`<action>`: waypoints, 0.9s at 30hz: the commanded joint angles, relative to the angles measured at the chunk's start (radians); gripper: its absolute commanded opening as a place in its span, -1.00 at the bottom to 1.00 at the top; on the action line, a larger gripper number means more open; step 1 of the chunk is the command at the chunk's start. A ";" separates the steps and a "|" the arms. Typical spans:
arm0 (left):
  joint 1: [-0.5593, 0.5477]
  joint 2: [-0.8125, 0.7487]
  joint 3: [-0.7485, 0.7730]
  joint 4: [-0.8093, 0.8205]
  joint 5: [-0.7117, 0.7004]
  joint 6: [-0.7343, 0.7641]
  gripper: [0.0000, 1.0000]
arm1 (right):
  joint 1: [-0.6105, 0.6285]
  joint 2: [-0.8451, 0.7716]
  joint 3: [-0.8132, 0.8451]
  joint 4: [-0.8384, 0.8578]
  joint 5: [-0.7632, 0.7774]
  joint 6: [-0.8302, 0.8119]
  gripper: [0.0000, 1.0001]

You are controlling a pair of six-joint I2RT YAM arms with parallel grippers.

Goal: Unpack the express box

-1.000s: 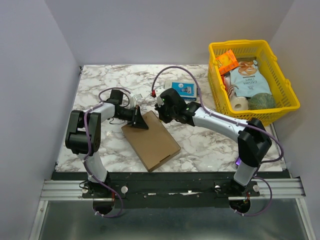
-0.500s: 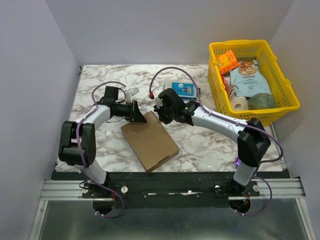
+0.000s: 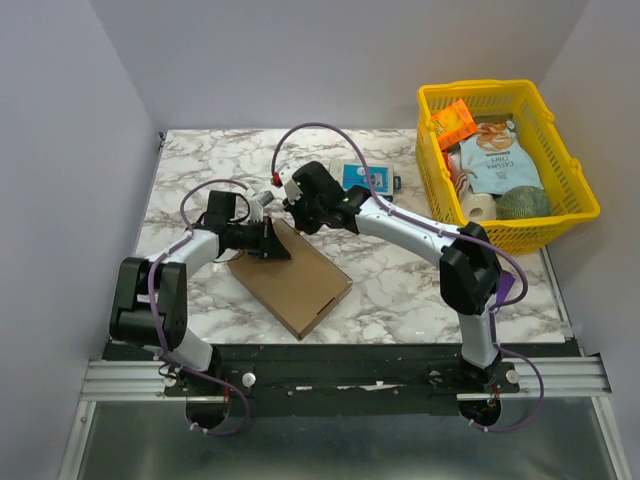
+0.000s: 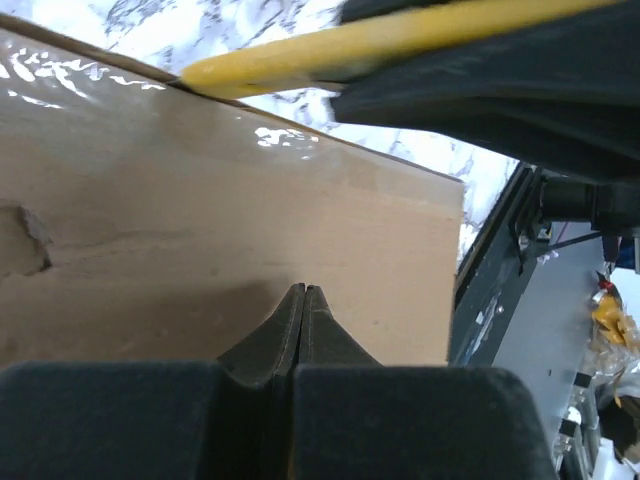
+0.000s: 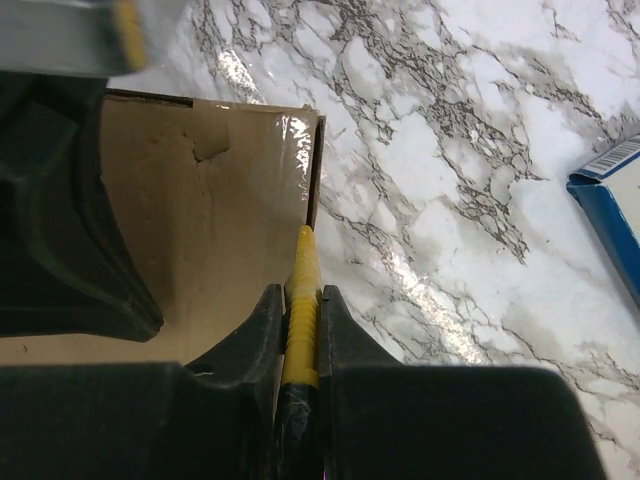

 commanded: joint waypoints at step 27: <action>-0.007 0.239 0.080 0.131 -0.126 -0.128 -1.00 | 0.011 -0.060 0.044 -0.278 -0.009 0.058 -0.99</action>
